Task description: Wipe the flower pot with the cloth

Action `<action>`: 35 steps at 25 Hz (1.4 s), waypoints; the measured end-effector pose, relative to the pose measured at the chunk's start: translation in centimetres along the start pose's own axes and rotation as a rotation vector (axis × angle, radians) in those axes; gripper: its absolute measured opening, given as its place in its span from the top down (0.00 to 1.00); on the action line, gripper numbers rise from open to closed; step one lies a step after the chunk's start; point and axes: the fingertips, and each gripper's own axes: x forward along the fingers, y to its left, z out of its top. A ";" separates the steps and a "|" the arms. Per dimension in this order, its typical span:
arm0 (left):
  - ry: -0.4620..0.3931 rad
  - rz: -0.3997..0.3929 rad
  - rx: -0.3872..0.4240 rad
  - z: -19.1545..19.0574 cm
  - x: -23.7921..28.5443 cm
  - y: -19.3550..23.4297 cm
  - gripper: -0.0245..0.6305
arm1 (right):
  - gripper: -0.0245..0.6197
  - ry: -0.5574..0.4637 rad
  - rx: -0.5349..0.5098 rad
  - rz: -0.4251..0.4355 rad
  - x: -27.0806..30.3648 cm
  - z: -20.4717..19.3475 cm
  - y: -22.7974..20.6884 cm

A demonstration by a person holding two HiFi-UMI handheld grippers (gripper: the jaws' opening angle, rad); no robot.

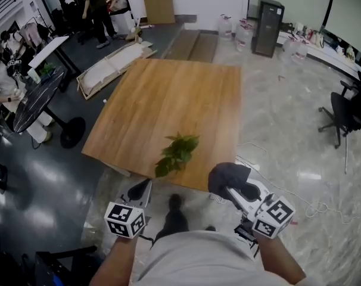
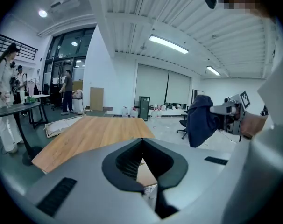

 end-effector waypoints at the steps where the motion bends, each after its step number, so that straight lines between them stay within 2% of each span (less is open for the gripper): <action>1: 0.026 -0.017 0.004 -0.1 1.2 1.1 0.95 | 0.83 -0.005 -0.008 -0.008 0.9 0.4 -0.3; 5: 0.113 -0.105 0.026 -0.2 7.3 4.3 0.95 | 0.83 0.007 -0.002 -0.057 4.6 0.9 -2.9; 9: 0.236 -0.223 0.051 -0.4 13.8 7.1 0.95 | 0.83 0.013 0.036 -0.125 8.8 1.2 -5.6; 15: 0.330 -0.334 0.061 -1.7 21.3 13.0 0.95 | 0.83 0.027 0.118 -0.302 14.3 -0.2 -7.9; 20: 0.437 -0.427 0.075 -4.5 26.6 14.3 0.95 | 0.83 0.050 0.175 -0.426 15.7 -2.1 -9.1; 23: 0.513 -0.487 0.091 -6.3 28.9 14.4 0.85 | 0.83 0.063 0.215 -0.479 16.6 -3.1 -9.2; 31: 0.662 -0.495 0.112 -11.2 33.6 15.0 0.80 | 0.83 0.075 0.286 -0.554 16.9 -6.1 -11.5; 35: 0.733 -0.523 0.069 -13.5 35.2 14.2 0.80 | 0.83 0.074 0.326 -0.571 17.1 -7.7 -12.4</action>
